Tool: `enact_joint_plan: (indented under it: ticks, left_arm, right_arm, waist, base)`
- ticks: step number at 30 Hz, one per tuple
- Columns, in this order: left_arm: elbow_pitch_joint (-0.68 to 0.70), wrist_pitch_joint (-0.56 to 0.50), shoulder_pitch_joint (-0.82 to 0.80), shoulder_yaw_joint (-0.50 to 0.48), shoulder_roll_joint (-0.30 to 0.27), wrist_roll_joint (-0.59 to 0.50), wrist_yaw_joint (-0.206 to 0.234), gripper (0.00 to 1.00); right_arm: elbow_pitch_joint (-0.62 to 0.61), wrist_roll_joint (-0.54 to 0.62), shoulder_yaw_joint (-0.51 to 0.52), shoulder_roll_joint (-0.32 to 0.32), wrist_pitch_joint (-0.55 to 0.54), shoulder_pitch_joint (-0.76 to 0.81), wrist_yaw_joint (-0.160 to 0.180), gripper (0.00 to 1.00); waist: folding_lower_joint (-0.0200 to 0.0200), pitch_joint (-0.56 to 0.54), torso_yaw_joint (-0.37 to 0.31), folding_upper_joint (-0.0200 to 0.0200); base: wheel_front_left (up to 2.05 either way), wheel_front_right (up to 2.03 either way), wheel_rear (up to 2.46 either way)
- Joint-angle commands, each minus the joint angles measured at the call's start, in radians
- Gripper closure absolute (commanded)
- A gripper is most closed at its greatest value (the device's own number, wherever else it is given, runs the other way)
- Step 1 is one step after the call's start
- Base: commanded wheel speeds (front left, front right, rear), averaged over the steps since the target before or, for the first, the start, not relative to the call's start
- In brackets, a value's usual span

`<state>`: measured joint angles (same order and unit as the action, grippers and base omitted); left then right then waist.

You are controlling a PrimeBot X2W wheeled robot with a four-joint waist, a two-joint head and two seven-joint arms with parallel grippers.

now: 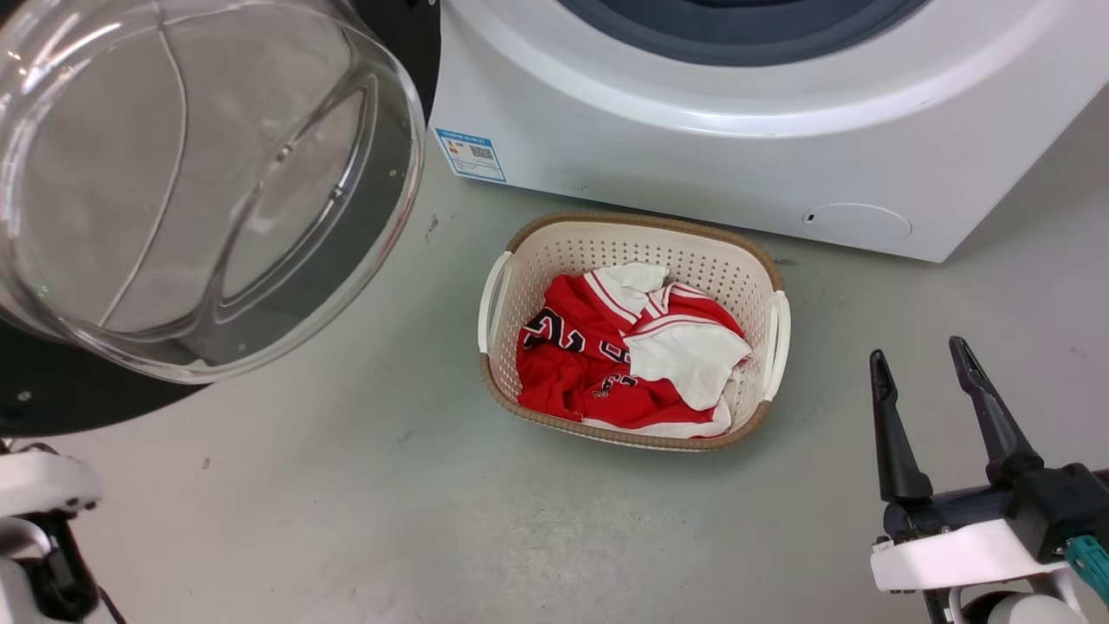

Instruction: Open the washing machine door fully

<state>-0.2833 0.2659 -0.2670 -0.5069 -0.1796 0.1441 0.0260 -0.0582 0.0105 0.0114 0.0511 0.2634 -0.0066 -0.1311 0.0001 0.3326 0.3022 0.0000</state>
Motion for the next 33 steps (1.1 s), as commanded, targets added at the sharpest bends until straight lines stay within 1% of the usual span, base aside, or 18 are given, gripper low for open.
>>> enact_joint_plan:
  ticks: [1,7,12,21,28,29,31,32,33]
  left_arm:
    - [-0.009,-0.002,-0.025,-0.010,-0.013,-0.002,-0.002,1.00]
    - [-0.110,-0.002,-0.108,-0.058,-0.064,-0.014,-0.025,1.00]
    - [-0.162,-0.002,-0.152,-0.085,-0.089,-0.029,-0.037,1.00]
    - [-0.208,-0.002,-0.168,-0.119,-0.100,-0.055,-0.058,1.00]
    - [-0.230,-0.002,-0.141,-0.126,-0.092,-0.079,-0.076,1.00]
    - [-0.226,-0.002,-0.134,-0.128,-0.088,-0.079,-0.078,0.94]
    - [-0.214,-0.002,-0.116,-0.127,-0.080,-0.089,-0.085,0.16]
    - [-0.180,-0.002,-0.084,-0.119,-0.063,-0.101,-0.097,0.00]
    - [-0.164,-0.002,-0.073,-0.117,-0.056,-0.104,-0.101,0.00]
  right_arm:
    - [-0.003,0.008,0.000,-0.002,0.002,-0.019,0.001,0.00]
    - [-0.003,0.018,-0.007,-0.002,0.002,-0.034,0.001,0.00]
    - [-0.002,0.021,-0.005,-0.002,0.002,-0.036,0.001,0.00]
    - [0.005,0.010,-0.004,-0.002,0.002,-0.029,0.001,0.00]
    - [0.013,-0.009,-0.003,-0.002,0.002,-0.013,0.001,0.00]
    - [0.014,-0.011,-0.004,-0.002,0.002,-0.011,0.001,0.00]
    - [0.017,-0.019,-0.003,-0.002,0.002,-0.006,0.001,0.00]
    - [0.024,-0.031,0.002,-0.002,0.002,0.005,0.001,0.00]
    - [0.024,-0.036,0.001,-0.002,0.002,0.008,0.001,0.00]
  waist:
    - [-0.0001,0.005,-0.002,0.0000]
    - [-0.0001,0.024,-0.016,0.0000]
    - [-0.0001,0.031,-0.028,0.0000]
    - [-0.0001,0.017,-0.043,0.0000]
    - [-0.0001,-0.029,-0.041,0.0000]
    - [-0.0001,-0.038,-0.041,0.0000]
    - [-0.0001,-0.059,-0.042,0.0000]
    - [-0.0001,-0.095,-0.040,0.0000]
    - [-0.0001,-0.105,-0.040,0.0000]
  base:
    - [0.00,0.00,0.00]
    - [0.00,0.00,0.00]
    - [0.00,0.00,0.00]
    - [0.00,0.00,0.00]
    - [0.00,0.00,0.00]
    - [0.00,0.00,0.00]
    - [0.00,0.00,0.00]
    - [0.00,0.00,0.00]
    - [0.00,0.00,0.00]
